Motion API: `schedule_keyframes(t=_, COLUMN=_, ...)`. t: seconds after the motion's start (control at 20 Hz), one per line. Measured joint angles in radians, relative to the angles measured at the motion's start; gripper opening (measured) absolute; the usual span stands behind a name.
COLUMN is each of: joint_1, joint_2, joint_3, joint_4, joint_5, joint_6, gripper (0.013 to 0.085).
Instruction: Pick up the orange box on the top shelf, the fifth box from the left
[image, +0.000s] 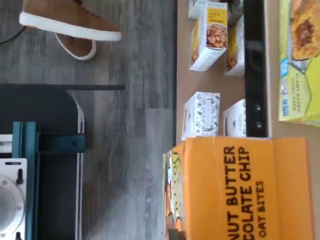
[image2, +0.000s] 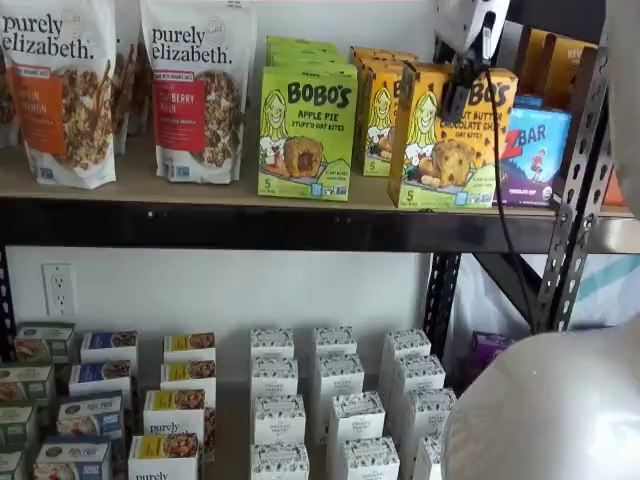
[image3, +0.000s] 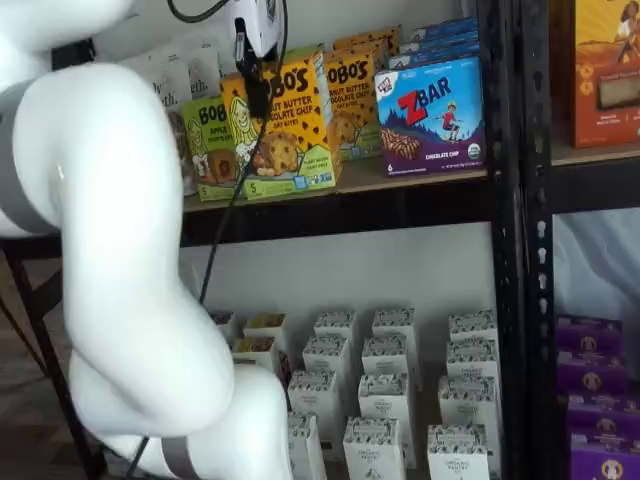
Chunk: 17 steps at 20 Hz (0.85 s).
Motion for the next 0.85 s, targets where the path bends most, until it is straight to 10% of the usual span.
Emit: schedule_keyframes(t=0.85, joint_1=0.024, joint_2=-0.154, joint_3=0.171, joint_4=-0.020, joint_5=-0.011, joint_6=0.016, gripper=0.0250)
